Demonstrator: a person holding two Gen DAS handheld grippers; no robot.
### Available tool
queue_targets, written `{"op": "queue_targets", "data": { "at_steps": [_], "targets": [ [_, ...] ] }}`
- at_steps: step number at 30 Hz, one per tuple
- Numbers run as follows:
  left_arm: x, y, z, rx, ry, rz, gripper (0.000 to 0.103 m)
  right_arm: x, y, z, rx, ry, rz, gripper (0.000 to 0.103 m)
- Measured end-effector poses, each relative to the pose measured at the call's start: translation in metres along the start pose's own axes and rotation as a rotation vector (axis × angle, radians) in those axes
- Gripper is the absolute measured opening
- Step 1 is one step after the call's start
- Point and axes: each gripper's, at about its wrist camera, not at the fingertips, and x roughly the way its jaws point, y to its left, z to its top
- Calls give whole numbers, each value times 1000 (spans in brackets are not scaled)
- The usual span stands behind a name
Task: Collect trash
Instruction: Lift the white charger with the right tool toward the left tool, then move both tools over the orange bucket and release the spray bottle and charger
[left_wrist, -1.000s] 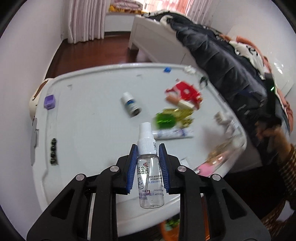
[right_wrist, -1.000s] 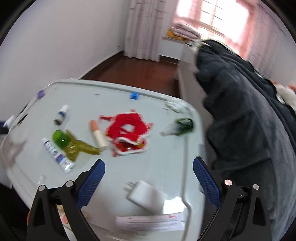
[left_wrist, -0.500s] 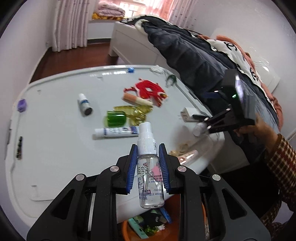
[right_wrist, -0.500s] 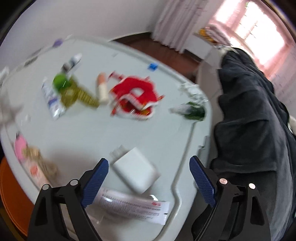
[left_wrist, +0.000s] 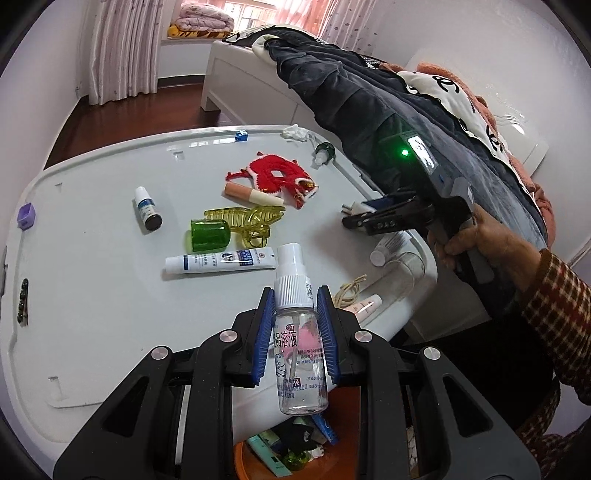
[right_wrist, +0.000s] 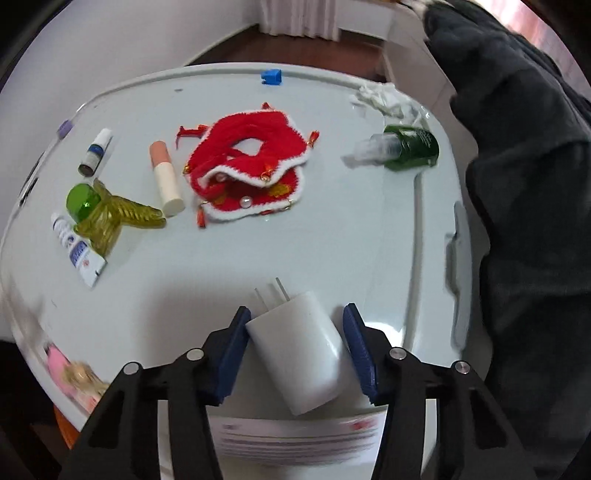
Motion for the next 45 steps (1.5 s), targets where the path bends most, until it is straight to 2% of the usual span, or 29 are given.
{"op": "queue_targets", "data": {
  "at_steps": [6,11,15,18,22,24,26,27,28,32,35,36,37,39,43,45],
  "targets": [
    [5,-1,-1,6,15,9,24,-20,29,2,21,-48,114,44],
    [7,-1,-2,6,25,8,24,-40,37,1,45,-113,156,41],
    [9,-2,-2,9,29,11,24,-46,36,6,49,-150,170,39],
    [10,-2,-2,8,32,6,24,-57,35,4,50,-171,182,29],
    [13,-3,-3,11,42,10,24,-63,35,5,49,-185,185,29],
    [13,-3,-3,13,43,10,24,-58,36,4,36,-161,177,29],
    [13,-5,-3,15,42,9,24,-51,37,2,26,-144,168,43],
    [13,-5,-3,16,42,8,24,-47,39,1,16,-136,149,54],
    [13,-5,-3,16,43,7,24,-44,42,0,4,-133,123,61],
    [14,-7,-2,24,40,2,24,-30,55,2,-52,-113,90,69],
    [15,-8,-3,27,39,-1,24,-19,69,10,-89,-111,64,69],
    [16,-8,-3,27,42,-2,24,-16,74,13,-100,-112,51,64],
    [16,-8,-4,28,43,-2,24,-10,79,16,-116,-105,34,48],
    [16,-8,-5,31,47,-2,24,5,85,22,-122,-40,28,24],
    [10,-7,-7,25,40,0,24,2,77,24,-33,-18,69,23],
    [7,-5,-7,21,34,-3,24,-7,69,21,26,-25,131,23]
  ]
}}
